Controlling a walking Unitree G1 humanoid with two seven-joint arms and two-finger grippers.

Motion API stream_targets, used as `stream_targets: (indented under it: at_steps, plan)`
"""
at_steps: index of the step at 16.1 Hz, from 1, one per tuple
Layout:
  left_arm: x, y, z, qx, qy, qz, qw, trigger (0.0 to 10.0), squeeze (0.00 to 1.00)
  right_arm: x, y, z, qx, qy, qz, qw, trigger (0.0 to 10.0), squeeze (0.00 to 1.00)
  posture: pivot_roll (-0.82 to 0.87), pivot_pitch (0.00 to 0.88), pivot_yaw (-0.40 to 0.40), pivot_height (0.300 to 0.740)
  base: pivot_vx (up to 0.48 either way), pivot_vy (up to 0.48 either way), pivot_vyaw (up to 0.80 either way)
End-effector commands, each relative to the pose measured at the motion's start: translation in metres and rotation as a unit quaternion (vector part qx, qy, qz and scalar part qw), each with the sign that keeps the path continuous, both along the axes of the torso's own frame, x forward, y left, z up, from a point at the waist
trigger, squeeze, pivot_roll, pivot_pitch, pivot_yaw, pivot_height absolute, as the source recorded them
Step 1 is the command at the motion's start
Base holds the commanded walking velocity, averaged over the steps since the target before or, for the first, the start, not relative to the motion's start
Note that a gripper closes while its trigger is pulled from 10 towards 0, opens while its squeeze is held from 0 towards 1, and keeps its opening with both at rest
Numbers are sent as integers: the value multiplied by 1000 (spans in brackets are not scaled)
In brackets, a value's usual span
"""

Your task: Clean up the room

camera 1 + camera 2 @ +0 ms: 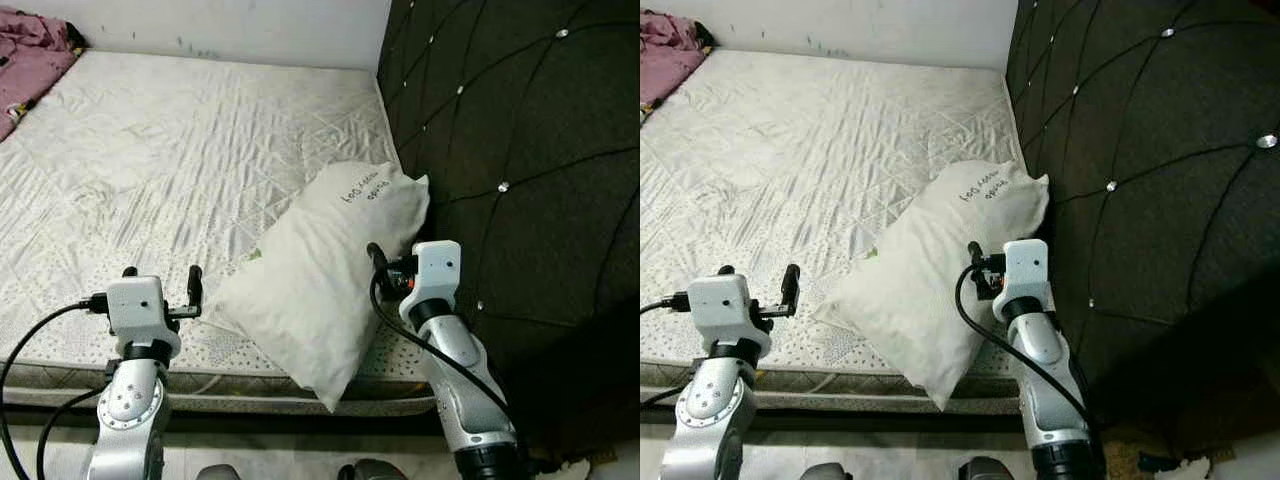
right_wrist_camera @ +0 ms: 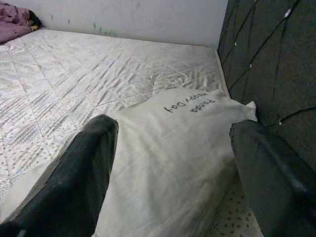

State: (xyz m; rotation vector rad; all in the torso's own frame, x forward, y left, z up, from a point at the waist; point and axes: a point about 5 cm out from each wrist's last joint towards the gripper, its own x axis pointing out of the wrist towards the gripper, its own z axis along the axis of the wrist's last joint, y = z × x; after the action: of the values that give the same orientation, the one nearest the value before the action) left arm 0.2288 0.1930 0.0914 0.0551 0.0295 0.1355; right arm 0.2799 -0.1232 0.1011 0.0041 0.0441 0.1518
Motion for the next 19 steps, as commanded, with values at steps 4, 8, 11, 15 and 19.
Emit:
stream_targets:
  at_steps: [4,8,11,15,19]
  plan:
    - [3,-4,0,-3,-4,4,1000,10000,0,5,-3,0,-8,-1,11,1000,10000,0,128,14,-72,740,0,0,0]
    - [4,-4,-1,-3,-6,5,1000,10000,0,6,-4,-1,-10,-2,12,1000,10000,0,127,7,-71,740,0,0,0]
    - [5,-5,-1,-3,-6,2,1000,10000,0,6,-4,-1,-9,-2,11,1000,10000,0,115,13,-67,740,0,0,0]
    - [5,-7,0,-7,-8,1,1000,10000,0,7,-5,1,-12,-4,14,1000,10000,0,83,32,-59,740,0,0,0]
    - [7,-8,2,-4,-7,-8,1000,10000,0,5,-3,1,-10,-3,12,1000,10000,0,82,51,-50,740,0,0,0]
